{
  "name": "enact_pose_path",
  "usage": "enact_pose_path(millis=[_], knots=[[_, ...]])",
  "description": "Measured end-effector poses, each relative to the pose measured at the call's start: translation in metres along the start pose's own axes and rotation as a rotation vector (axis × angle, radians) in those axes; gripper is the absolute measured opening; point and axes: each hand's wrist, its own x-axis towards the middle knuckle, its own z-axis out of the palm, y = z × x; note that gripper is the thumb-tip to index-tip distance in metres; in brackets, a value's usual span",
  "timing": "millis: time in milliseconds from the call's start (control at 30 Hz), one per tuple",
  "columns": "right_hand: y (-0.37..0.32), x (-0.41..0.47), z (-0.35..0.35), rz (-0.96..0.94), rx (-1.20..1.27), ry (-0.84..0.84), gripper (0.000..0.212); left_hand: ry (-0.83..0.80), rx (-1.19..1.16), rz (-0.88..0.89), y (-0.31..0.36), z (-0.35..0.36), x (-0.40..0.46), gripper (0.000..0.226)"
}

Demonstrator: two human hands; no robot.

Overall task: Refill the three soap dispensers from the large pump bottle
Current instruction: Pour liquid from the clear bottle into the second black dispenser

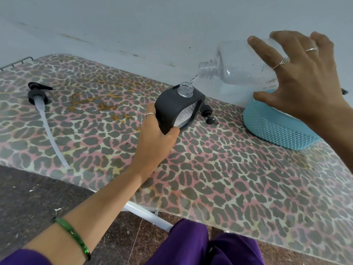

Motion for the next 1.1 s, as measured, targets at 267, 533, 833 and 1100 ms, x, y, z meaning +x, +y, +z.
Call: enact_pose_path(millis=[267, 533, 833, 1100], knots=[[0.0007, 0.0011, -0.0010, -0.006, 0.000, 0.000, 0.097, 0.003, -0.008, 0.008, 0.0012, -0.0002, 0.0008, 0.039], [0.0001, 0.0012, 0.0017, -0.019, -0.013, 0.012, 0.097, 0.003, -0.019, 0.003, 0.0013, 0.0007, 0.0013, 0.041], [0.0003, 0.0016, 0.0008, -0.017, -0.006, 0.012, 0.096, 0.006, -0.047, 0.007, 0.0024, -0.0003, 0.0007, 0.049], [0.0011, 0.0028, -0.0003, -0.017, -0.005, 0.020, 0.098, 0.003, -0.062, -0.004, 0.0014, -0.0002, 0.0011, 0.049]])
